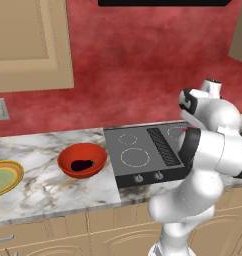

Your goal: Place the fish on the plate and place the eggplant on the same plate.

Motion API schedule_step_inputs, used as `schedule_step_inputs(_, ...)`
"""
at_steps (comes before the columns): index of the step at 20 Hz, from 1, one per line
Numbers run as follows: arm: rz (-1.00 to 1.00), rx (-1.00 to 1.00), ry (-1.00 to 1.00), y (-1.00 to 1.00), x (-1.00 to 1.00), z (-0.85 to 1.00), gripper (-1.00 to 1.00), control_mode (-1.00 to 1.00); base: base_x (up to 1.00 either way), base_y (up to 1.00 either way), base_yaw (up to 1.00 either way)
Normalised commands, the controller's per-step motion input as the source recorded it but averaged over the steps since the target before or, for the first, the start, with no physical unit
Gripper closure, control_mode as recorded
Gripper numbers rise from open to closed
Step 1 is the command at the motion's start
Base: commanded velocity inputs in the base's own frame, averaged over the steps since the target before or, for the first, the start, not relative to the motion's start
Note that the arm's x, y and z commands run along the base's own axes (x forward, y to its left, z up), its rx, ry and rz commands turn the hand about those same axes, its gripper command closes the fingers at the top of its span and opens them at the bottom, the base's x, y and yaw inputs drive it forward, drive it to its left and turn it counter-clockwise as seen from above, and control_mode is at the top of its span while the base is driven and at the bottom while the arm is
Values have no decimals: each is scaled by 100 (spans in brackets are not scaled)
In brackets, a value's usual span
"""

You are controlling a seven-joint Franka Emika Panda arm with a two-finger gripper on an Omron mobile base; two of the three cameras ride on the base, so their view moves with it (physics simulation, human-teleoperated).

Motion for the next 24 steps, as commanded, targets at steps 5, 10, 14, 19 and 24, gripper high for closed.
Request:
schedule_step_inputs(5,20,-3,0,50,-16,25,100,-100,0,0,0)
schedule_step_inputs(10,15,0,0,43,-17,17,100,-100,0,0,0)
schedule_step_inputs(14,8,0,5,42,-10,8,100,-100,0,0,0)
schedule_step_inputs(19,4,0,4,34,-10,7,100,-100,0,0,0)
schedule_step_inputs(24,3,0,5,32,-8,5,100,-100,0,0,0)
